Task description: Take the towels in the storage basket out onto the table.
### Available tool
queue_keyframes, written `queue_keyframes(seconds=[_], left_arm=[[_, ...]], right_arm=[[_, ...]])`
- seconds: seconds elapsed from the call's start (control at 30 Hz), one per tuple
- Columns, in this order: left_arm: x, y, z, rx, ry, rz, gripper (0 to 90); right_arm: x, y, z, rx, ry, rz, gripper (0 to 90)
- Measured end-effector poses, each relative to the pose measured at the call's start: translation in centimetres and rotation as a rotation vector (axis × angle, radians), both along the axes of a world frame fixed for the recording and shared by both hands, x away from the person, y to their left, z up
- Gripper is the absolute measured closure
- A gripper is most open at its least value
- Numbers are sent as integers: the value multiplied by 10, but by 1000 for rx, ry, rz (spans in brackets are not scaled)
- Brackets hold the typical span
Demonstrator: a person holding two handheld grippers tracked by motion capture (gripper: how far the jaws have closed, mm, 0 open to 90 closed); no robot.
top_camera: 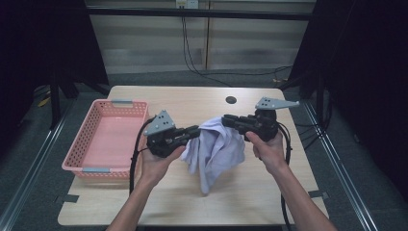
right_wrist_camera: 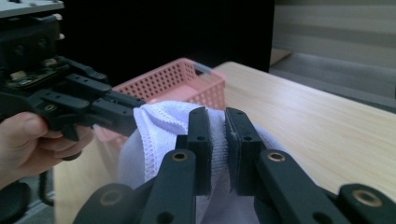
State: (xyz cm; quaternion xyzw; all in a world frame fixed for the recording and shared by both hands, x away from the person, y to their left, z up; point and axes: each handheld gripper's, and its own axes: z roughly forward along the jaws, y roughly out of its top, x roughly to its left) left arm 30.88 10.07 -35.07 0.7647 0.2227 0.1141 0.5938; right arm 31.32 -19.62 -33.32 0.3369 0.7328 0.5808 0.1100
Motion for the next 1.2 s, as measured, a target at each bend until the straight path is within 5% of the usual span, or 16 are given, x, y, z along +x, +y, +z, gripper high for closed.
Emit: queue_keyframes(seconds=[0.07, 0.1, 0.17, 0.23, 0.37, 0.43, 0.6, 0.83, 0.87, 0.9, 1.03, 1.2], left_arm=[[-1, 0, -2, 7, 8, -5, 812], [-4, 2, -14, 13, 28, -6, 764], [-6, 4, -32, 12, 81, 8, 668], [-9, 3, -46, 8, 114, -8, 669], [-17, -12, -55, 21, 101, -78, 684], [-18, -23, -59, 59, 95, -67, 633], [-10, -34, -73, 39, 152, -69, 463], [-6, -52, -100, 95, 214, -27, 372], [-5, -54, -102, 106, 217, -29, 384], [-5, -56, -104, 129, 206, -38, 479], [-7, -57, -107, 112, 180, -59, 832], [-7, -45, -100, 93, 182, -49, 879]], right_arm=[[-4, -2, 0, -16, 0, -15, 807], [-5, -2, -4, -35, 8, -23, 807], [-4, -5, -21, -46, 52, -23, 806], [-1, -7, -41, -65, 98, -38, 805], [2, -5, -70, -54, 172, -34, 804], [3, -2, -75, -37, 180, -22, 803], [0, 5, -77, -41, 176, -2, 801], [-3, 10, -83, -31, 195, 21, 801], [-4, 11, -83, -42, 191, 22, 801], [-5, 11, -83, -49, 189, 23, 799], [-5, 8, -84, -41, 197, 30, 782], [-5, -3, -84, -25, 191, 1, 742]])
